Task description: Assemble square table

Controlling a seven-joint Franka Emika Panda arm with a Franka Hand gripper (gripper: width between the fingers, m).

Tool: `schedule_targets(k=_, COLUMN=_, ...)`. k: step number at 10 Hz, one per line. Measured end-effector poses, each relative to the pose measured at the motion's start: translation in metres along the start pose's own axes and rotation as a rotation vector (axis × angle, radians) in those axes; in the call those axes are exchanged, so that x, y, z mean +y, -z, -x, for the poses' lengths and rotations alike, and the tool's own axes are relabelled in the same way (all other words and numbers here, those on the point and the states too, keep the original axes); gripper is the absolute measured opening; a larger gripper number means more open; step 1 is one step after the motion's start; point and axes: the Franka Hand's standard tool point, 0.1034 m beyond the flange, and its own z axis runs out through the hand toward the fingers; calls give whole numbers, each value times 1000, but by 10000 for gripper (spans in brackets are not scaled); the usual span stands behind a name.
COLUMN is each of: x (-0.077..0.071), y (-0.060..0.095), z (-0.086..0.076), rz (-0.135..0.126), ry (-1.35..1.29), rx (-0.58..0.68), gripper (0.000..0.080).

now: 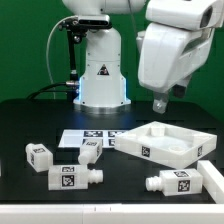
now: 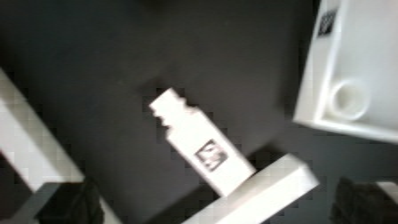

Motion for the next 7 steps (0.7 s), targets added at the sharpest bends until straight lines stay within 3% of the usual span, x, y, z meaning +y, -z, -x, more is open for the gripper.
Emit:
schedule_targets(k=2, x=5, y=-19, z=-11, rz=69, ry=-50, rx=109, gripper=650)
schedule_targets(k=4, x=27, y=-57, z=-7, rz=148, ry=-46, rx=227, gripper=650)
schedule_targets(k=7, x=29, y=-61, z=-5, rz=153, ry=-33, rx=231, gripper=650)
